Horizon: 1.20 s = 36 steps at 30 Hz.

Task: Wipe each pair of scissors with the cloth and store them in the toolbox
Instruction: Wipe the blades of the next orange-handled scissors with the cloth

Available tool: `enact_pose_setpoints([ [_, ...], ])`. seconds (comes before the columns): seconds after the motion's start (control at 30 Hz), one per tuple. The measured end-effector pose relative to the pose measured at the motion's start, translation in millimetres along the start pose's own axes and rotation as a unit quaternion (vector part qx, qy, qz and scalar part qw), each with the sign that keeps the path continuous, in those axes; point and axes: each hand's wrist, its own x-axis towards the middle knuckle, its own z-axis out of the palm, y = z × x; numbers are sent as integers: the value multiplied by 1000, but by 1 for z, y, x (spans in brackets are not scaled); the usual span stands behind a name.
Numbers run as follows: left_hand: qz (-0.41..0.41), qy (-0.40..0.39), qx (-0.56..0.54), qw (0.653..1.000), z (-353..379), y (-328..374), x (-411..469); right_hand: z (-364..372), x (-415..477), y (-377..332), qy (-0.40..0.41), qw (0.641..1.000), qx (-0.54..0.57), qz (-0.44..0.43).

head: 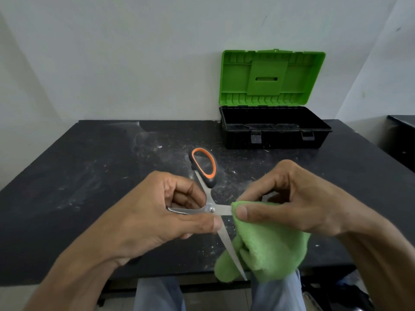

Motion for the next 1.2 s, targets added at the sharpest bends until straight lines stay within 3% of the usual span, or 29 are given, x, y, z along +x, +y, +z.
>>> enact_pose_setpoints([
  [0.2, 1, -5, -6, 1000, -2, 2, -5, 3, 9, -5, -24, 999, 30, 2],
  [0.47, 15, 37, -17, 999, -12, 4, -6, -10, 4, -8, 20, 1000, -9, -15],
  [0.67, 24, 9, -18, 999, -9, 4, -4, -5, 11, -14, -14, 999, 11, -34],
  [0.87, 9, 20, -56, 998, -19, -1, -11, -19, 3, -9, 15, 1000, 10, -24],
  [1.2, 71, 36, -69, 994, -14, 0, -9, -26, -5, -11, 28, 998, 17, -60],
])
